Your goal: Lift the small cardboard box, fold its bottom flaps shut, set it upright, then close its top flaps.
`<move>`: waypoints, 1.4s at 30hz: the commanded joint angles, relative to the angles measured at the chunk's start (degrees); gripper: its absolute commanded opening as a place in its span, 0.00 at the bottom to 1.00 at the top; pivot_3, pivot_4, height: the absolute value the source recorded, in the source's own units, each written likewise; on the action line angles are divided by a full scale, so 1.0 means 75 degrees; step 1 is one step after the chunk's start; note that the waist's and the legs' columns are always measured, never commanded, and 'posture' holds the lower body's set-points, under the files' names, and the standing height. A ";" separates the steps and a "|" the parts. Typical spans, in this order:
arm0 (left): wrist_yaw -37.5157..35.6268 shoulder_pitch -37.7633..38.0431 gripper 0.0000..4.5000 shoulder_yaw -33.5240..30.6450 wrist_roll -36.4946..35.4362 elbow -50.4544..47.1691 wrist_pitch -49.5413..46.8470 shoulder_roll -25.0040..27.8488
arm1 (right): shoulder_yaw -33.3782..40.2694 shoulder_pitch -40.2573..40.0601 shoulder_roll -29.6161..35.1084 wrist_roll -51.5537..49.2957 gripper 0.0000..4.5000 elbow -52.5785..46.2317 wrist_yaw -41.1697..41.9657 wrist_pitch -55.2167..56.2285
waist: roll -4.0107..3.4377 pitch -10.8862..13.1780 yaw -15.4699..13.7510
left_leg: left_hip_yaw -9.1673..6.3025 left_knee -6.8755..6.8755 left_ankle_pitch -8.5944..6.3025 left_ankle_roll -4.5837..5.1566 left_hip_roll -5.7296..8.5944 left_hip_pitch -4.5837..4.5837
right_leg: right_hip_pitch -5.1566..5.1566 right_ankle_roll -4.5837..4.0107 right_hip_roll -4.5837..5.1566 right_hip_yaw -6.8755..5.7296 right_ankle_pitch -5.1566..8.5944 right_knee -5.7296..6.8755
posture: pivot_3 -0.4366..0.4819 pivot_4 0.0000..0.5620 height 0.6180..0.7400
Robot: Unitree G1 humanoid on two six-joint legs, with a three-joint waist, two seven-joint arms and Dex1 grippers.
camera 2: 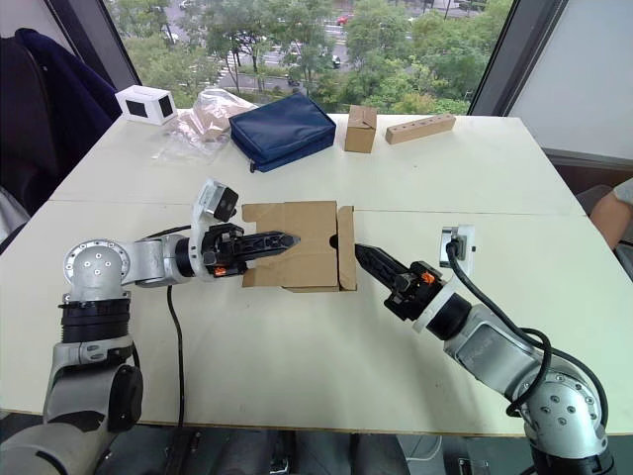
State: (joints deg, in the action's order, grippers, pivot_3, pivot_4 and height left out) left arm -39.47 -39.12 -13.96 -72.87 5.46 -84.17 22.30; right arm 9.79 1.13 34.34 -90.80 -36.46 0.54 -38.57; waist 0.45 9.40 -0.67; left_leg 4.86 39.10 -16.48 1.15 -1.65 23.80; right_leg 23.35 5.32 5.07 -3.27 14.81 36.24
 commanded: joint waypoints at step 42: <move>0.0051 -0.0085 0.00 -0.0038 -0.0186 -0.0355 0.0099 -0.0083 | 0.0575 -0.0200 0.0162 -0.1082 0.21 -0.0428 0.0056 0.0251 | 0.0000 0.0000 -0.0002 | 0.0000 -0.0001 -0.0001 0.0002 0.0000 0.0002 | 0.0000 -0.0005 0.0002 0.0000 0.0003 -0.0002 | 0.48 0.27 1.00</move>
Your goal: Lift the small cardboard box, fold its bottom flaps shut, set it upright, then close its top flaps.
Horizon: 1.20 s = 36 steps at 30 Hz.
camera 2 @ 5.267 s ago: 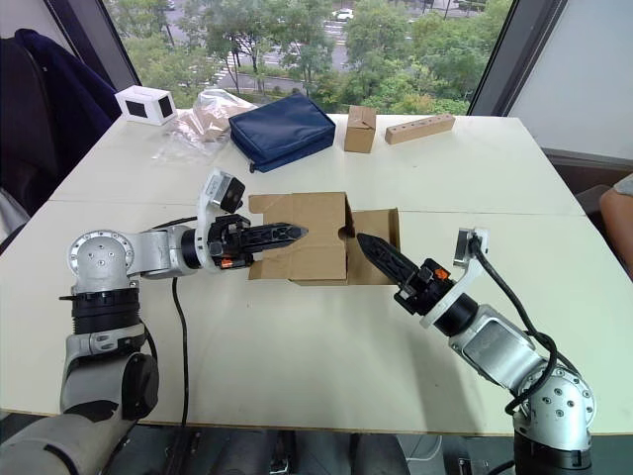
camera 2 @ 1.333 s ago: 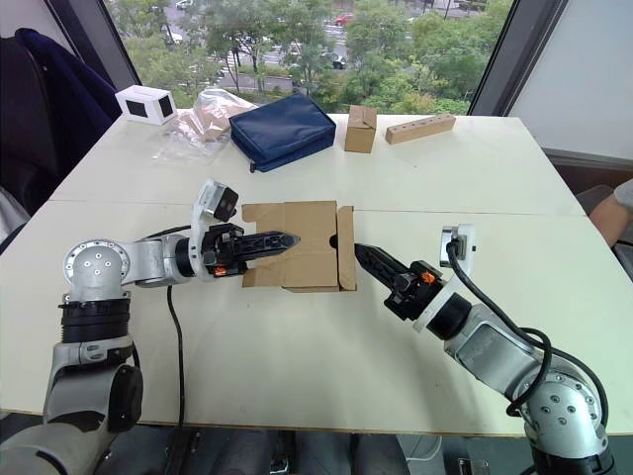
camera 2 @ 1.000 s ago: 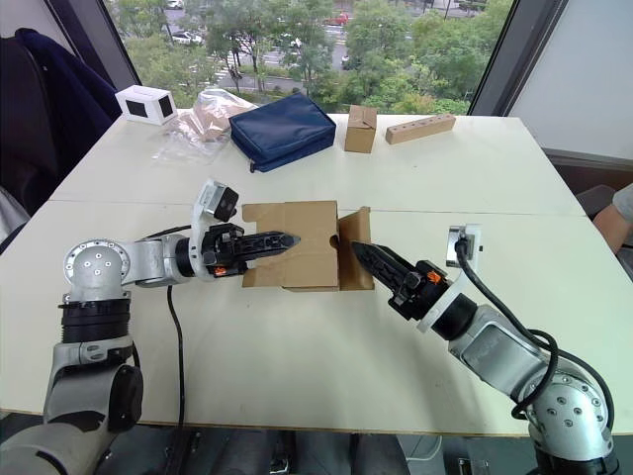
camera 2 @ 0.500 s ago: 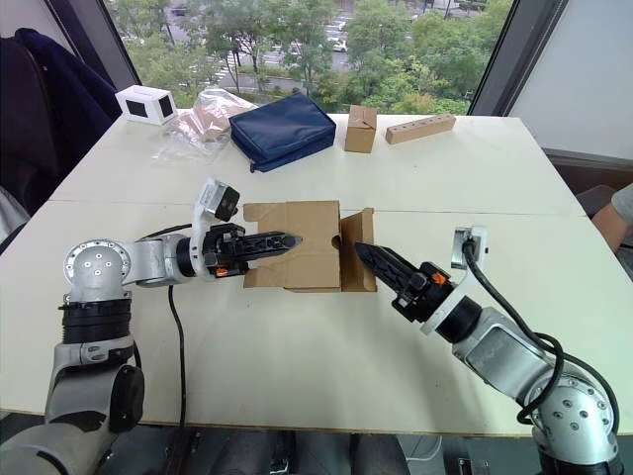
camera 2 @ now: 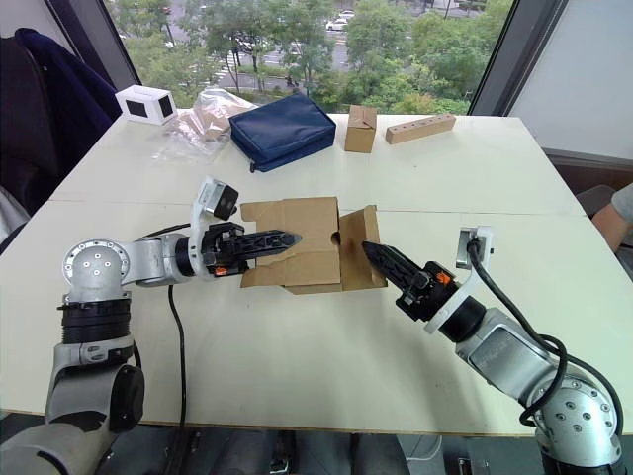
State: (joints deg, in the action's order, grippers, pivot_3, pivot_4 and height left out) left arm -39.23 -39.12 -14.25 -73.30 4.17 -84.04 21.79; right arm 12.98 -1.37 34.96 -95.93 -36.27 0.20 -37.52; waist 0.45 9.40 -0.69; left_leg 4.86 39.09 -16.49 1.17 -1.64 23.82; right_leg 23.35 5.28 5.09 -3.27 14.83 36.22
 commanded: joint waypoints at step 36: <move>0.0049 -0.0127 0.00 0.0010 -0.0160 -0.0158 0.0102 -0.0042 | -0.0048 0.0100 0.0011 -0.0085 0.50 -0.0427 0.0122 0.0234 | 0.0000 0.0000 0.0000 | 0.0000 0.0000 -0.0001 0.0001 0.0001 0.0003 | 0.0001 -0.0004 0.0002 0.0000 0.0002 -0.0003 | 0.48 0.27 1.00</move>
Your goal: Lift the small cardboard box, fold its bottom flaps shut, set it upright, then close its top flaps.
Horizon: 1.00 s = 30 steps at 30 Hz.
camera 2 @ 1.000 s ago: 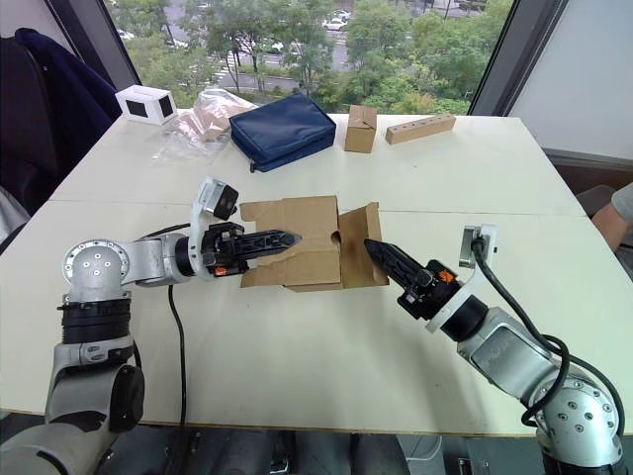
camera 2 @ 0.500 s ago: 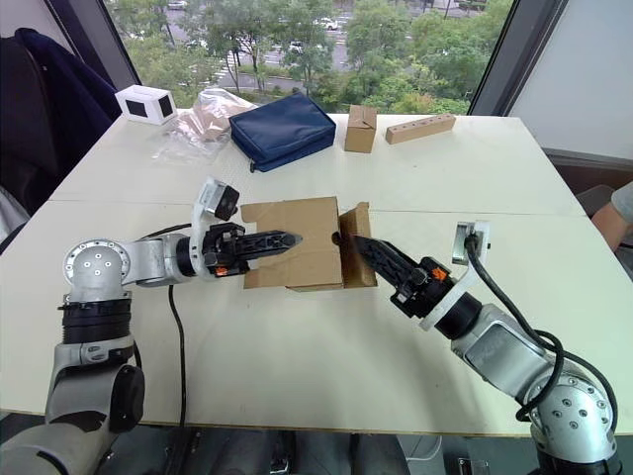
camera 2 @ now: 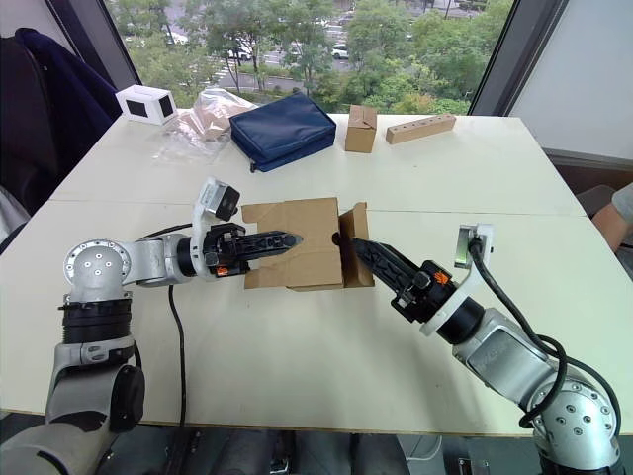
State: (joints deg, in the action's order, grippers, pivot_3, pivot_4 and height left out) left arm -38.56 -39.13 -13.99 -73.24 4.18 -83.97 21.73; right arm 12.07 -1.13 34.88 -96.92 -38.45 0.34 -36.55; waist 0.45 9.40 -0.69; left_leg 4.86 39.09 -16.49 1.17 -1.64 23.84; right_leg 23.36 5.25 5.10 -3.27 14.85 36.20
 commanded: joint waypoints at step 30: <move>-0.0029 -0.0118 0.00 0.0010 -0.0138 -0.0195 0.0115 -0.0102 | -0.0260 0.0536 0.0066 0.1285 0.14 -0.0227 -0.0048 -0.0074 | 0.0000 0.0000 0.0004 | 0.0000 0.0000 0.0000 0.0000 0.0000 0.0000 | 0.0001 0.0002 -0.0001 -0.0001 -0.0001 0.0000 | 0.48 0.27 1.00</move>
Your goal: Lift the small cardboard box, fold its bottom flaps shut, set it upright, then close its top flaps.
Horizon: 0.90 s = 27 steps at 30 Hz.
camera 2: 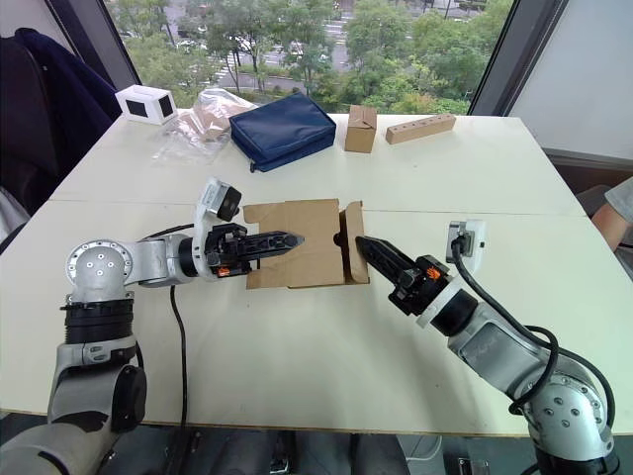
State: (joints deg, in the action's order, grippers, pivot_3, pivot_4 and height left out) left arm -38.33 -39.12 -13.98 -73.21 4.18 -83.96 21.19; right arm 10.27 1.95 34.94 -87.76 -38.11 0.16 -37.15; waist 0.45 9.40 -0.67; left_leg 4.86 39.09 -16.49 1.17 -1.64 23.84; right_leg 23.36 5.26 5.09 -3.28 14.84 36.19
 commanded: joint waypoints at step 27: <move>-0.0211 0.0004 0.00 0.0263 -0.0071 -0.0301 0.0296 0.0000 | -0.0270 0.0400 0.0355 -0.0972 0.14 -0.0348 -0.0072 -0.0309 | 0.0000 0.0000 -0.0002 | 0.0000 0.0000 0.0000 0.0001 0.0001 0.0003 | 0.0001 -0.0004 0.0003 0.0000 0.0002 -0.0001 | 0.48 0.27 1.00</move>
State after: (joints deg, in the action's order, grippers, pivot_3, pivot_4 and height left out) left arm -39.40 -38.71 -12.07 -72.95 3.90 -82.24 21.14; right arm 7.27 5.35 37.13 -93.00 -38.41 -0.94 -39.61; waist 0.45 9.40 -0.68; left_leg 4.85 39.09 -16.50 1.18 -1.63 23.86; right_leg 23.37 5.23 5.11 -3.28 14.86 36.18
